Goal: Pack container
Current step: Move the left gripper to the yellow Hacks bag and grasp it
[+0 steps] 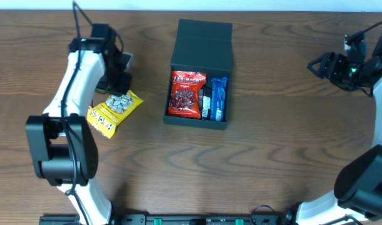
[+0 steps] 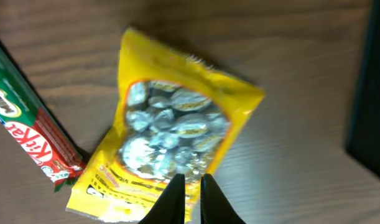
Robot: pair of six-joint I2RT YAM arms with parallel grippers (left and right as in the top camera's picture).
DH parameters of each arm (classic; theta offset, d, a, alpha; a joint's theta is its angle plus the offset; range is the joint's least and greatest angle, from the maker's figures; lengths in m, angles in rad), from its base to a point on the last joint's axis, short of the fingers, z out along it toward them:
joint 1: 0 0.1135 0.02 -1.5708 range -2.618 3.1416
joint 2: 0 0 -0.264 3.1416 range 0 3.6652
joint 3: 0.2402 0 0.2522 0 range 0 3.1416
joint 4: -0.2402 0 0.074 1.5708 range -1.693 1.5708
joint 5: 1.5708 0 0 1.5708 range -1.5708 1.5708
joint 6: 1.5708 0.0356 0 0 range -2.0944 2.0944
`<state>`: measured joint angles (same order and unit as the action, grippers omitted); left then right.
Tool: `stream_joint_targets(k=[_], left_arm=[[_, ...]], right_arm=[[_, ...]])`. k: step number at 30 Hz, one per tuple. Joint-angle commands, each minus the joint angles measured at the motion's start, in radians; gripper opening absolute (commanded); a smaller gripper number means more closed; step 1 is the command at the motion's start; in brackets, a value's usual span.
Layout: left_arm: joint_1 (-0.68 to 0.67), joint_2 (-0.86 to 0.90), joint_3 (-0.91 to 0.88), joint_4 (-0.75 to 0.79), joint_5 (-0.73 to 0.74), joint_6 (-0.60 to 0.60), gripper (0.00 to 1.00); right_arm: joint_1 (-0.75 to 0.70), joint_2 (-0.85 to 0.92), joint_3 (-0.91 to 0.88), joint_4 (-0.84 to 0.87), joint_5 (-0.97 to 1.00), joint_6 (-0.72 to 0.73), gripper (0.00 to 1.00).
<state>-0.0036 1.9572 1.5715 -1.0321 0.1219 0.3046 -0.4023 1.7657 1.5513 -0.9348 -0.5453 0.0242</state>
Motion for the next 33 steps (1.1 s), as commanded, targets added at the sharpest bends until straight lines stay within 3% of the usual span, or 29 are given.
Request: stream_joint_targets(k=[1, 2, 4, 24, 33], left_arm=[[0.043, 0.012, -0.056, 0.030, 0.038, 0.021, 0.53], [0.050, 0.012, -0.070, 0.038, 0.041, 0.016, 0.76], [0.056, 0.012, -0.095, 0.049, 0.047, 0.018, 0.98], [0.053, 0.013, -0.281, 0.255, 0.024, 0.078, 0.95], [0.013, 0.018, -0.305, 0.309, -0.089, 0.077, 1.00]], right_arm=[[-0.003, -0.006, 0.006, 0.000, -0.004, -0.018, 0.73], [-0.003, -0.006, 0.006, -0.001, -0.004, -0.018, 0.73], [-0.002, -0.006, 0.006, -0.002, -0.004, -0.018, 0.73], [-0.002, -0.006, 0.006, -0.004, -0.004, -0.018, 0.74], [-0.002, -0.006, 0.006, 0.003, -0.005, -0.018, 0.74]])
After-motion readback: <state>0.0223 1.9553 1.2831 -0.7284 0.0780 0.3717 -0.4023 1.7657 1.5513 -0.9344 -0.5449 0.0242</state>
